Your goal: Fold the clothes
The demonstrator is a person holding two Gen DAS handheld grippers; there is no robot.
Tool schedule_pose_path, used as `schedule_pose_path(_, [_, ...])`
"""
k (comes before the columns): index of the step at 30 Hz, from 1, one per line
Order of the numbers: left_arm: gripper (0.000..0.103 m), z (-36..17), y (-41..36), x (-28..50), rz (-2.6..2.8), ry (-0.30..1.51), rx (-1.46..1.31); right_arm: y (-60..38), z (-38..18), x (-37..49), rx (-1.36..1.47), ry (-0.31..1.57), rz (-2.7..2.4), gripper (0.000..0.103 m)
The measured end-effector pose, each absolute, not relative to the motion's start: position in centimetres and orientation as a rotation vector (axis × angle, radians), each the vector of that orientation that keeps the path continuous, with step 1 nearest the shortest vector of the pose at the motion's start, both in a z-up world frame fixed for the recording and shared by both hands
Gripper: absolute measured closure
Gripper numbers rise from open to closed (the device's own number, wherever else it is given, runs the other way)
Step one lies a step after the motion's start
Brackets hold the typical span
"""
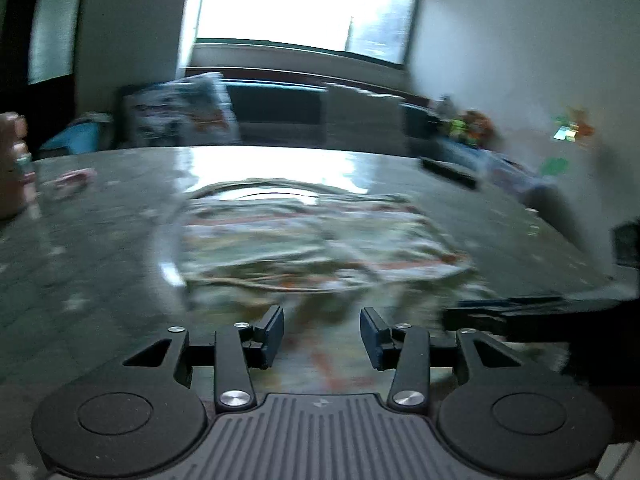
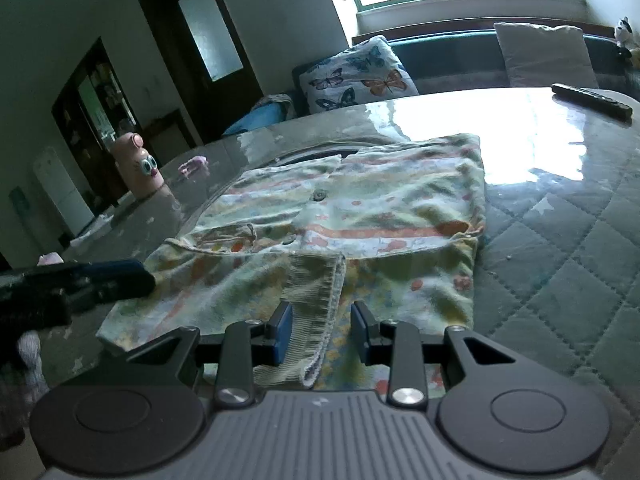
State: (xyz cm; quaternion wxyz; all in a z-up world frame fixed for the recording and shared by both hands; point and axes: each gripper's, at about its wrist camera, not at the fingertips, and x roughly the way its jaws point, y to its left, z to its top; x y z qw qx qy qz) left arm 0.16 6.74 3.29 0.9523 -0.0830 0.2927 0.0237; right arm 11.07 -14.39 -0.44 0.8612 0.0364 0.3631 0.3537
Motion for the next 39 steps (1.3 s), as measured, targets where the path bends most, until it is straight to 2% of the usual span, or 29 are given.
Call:
schedule_pose_path(3, [0.057, 3.1, 8.1, 0.0, 0.11, 0.597, -0.166, -13.8, -0.4, 11.0, 0.057, 0.757, 0.749, 0.08])
schedule_pose_path(5, [0.056, 2.9, 8.8, 0.0, 0.145, 0.6, -0.158, -13.5, -0.4, 10.9, 0.043, 0.756, 0.744, 0.092])
schedule_pose_path(7, [0.055, 2.6, 9.2, 0.2, 0.164, 0.608, -0.157, -13.4, -0.2, 10.7, 0.03, 0.748, 0.738, 0.095])
schedule_pose_path(16, [0.054, 0.8, 9.7, 0.9, 0.213, 0.658, -0.118, -14.6, 3.2, 9.4, 0.01, 0.651, 0.689, 0.096])
schedule_pose_path(26, [0.054, 0.7, 10.3, 1.3, 0.254, 0.674, -0.082, -14.7, 0.4, 10.2, -0.018, 0.707, 0.63, 0.095])
schedule_pose_path(30, [0.056, 1.4, 10.6, 1.8, 0.257, 0.661, -0.075, -14.6, 0.6, 10.4, -0.05, 0.709, 0.626, 0.091])
schedule_pose_path(32, [0.064, 1.8, 10.5, 2.3, 0.236, 0.651, -0.068, -14.7, 0.9, 10.5, -0.056, 0.698, 0.623, 0.09])
schedule_pose_path(39, [0.068, 1.4, 8.5, 5.3, 0.134, 0.659, -0.034, -13.1, 1.6, 11.4, -0.05, 0.659, 0.705, 0.088])
